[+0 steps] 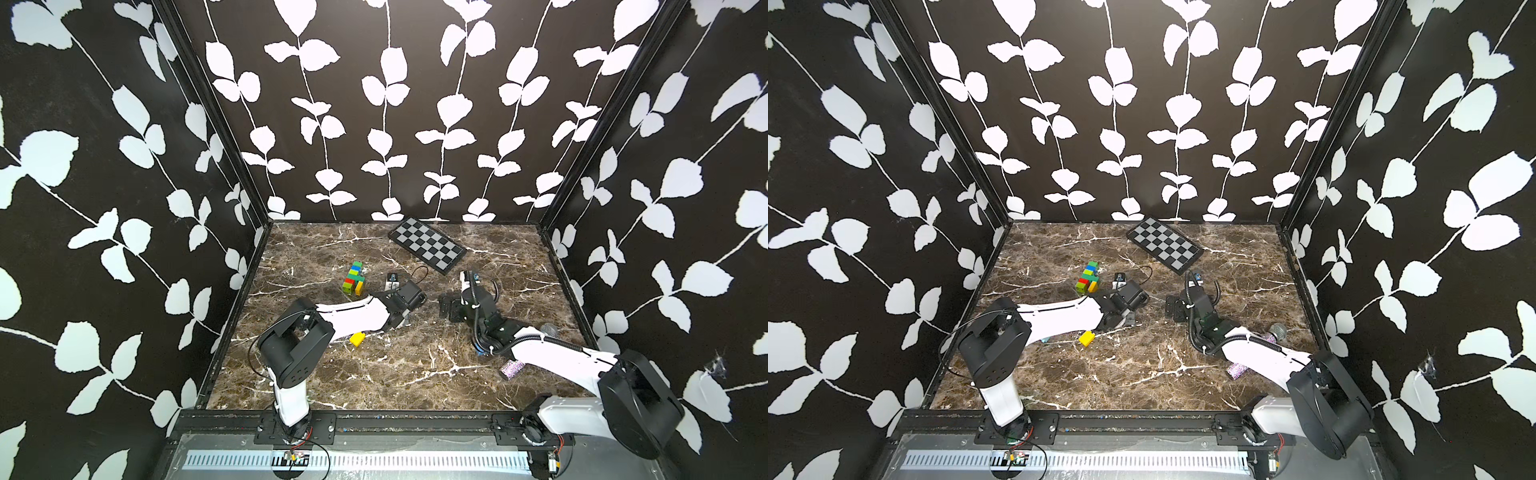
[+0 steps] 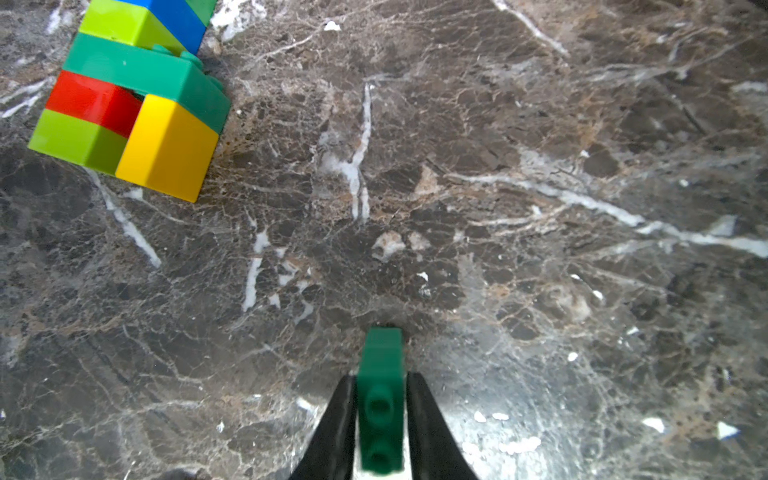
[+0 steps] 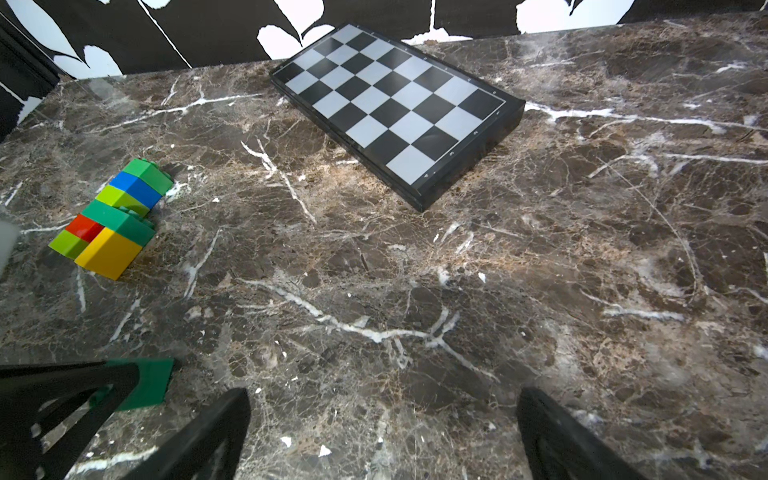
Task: Assemble the letter h with lego
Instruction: Adjust the lego brick at the center of the board.
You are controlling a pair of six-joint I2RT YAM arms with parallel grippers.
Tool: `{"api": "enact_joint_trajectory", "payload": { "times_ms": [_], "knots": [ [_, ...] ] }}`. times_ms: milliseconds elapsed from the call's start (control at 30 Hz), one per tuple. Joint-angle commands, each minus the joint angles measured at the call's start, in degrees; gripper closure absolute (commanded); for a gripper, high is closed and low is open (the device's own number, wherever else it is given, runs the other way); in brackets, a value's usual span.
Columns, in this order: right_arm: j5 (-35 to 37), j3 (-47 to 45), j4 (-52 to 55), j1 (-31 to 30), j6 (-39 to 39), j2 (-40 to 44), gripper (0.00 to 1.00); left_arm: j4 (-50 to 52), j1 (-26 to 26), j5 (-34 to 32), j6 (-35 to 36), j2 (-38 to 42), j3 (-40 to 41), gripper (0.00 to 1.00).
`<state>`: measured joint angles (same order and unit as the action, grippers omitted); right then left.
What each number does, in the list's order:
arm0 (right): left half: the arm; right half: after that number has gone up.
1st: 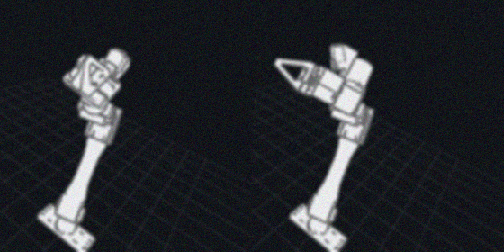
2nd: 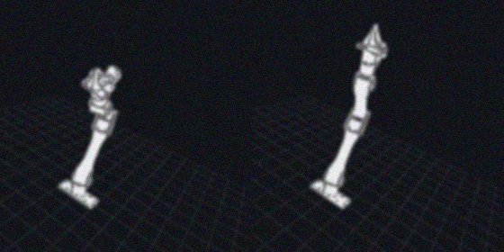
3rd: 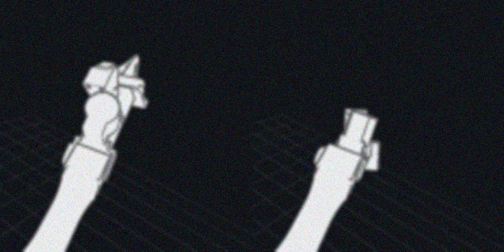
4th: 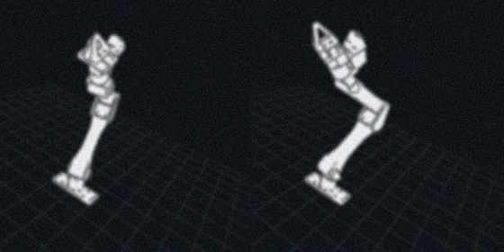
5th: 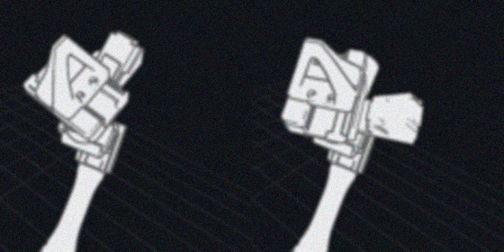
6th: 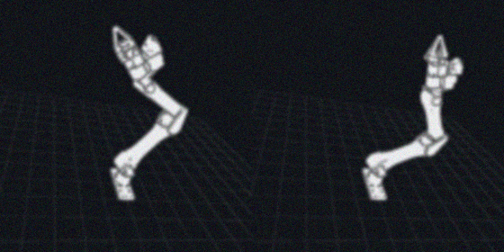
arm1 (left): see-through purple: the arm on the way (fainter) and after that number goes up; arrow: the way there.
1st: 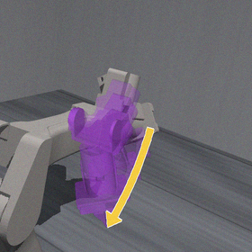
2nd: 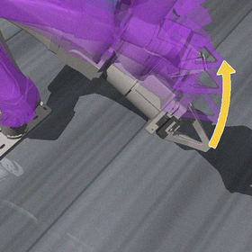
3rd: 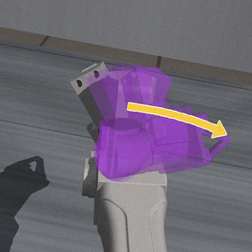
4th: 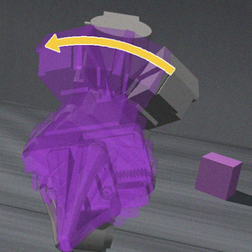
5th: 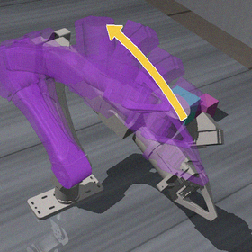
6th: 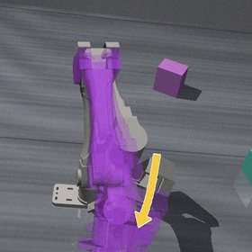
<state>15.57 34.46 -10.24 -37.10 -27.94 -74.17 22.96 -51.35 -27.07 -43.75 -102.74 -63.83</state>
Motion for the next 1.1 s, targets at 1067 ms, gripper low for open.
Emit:
{"api": "enact_joint_trajectory", "payload": {
  "times_ms": [1067],
  "knots": [
    [-0.8, 1.8, 0.3, 0.0, -1.6, 0.1, 0.01, 2.6, 24.8, 34.7, 12.6, 24.7, 21.7, 0.38]
  ]
}}
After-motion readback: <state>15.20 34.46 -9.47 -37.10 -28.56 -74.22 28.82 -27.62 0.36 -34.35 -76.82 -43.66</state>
